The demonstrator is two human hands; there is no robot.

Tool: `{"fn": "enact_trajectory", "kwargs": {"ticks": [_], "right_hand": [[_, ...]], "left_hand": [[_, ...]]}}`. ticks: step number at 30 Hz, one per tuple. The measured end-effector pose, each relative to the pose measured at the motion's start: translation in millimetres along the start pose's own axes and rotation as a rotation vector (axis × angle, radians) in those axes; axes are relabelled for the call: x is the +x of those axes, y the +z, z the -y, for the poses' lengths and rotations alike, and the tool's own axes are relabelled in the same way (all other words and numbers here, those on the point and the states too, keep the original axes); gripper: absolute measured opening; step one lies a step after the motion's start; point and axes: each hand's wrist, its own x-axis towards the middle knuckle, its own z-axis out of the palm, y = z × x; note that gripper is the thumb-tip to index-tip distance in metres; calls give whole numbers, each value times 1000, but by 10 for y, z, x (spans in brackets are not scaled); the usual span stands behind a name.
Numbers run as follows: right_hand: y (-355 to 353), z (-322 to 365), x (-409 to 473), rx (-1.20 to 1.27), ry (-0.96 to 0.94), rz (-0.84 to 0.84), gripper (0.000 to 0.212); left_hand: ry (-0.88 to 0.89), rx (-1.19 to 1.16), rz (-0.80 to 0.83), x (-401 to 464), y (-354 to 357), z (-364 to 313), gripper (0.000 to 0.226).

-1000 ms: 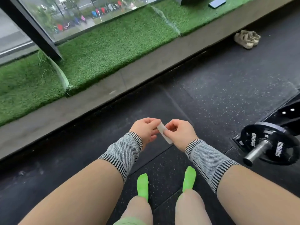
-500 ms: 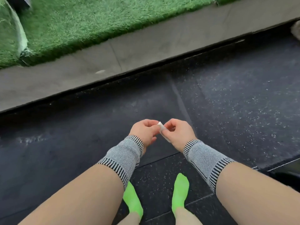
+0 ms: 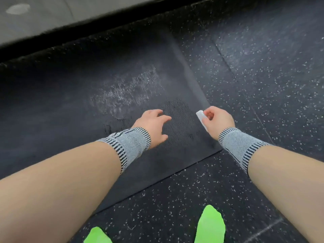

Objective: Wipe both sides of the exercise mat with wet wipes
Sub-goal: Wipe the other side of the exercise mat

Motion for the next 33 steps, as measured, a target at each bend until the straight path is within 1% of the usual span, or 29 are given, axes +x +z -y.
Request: {"fn": "enact_trajectory", "kwargs": {"ticks": [2,4,9,11,14,15,16,17,20,21,22,24,26,27,28,31,32,33], "right_hand": [[220,-241,236,-37,16,-35,28],[410,-437,417,-85,25,-80,20],[648,-755,504,-155,54,-181,25],[725,-734,375,-183,-21,-145,24],[846,-685,106,-222,-197,-5,22],[844,-714,71,-244,-227,7,21],[802,-764,77,-272,-209,0,21],[744,-839,118,-289,-144,-29,21],[551,-1049,215,-282,139,-144,25],[551,-1052,185,-270,170,-150,25],[585,-1003,123,-238,150,-128,25],[762,-846,-83,-178,-14,-3,23],[931,-763,-289,-213,-224,132,22],[946,-788,-296,-245,-262,131,23],[897,-854,-243,-266,-207,90,24],[649,-1152,-21,-210,141,-115,24],[613,-1195,-9,-211,205,-134,24],[623,-1172,-27,-215,205,-131,23]], "left_hand": [[34,117,11,296,225,47,74],[48,197,20,525,414,72,79],[61,249,-11,858,752,63,86],[56,257,-34,879,784,56,84],[41,241,-54,855,835,32,83],[39,238,-59,855,853,31,84],[38,234,-60,857,868,35,84],[37,230,-58,859,874,41,84],[36,234,-46,876,857,53,84],[37,240,-48,884,850,52,84],[37,245,-50,887,844,51,84],[32,240,-49,882,830,42,84],[28,232,-51,870,820,25,84],[26,231,-51,864,820,19,85],[26,232,-49,862,822,15,85],[28,259,-49,859,846,35,86],[32,274,-51,861,854,49,86],[39,287,-53,868,856,62,87]]}}
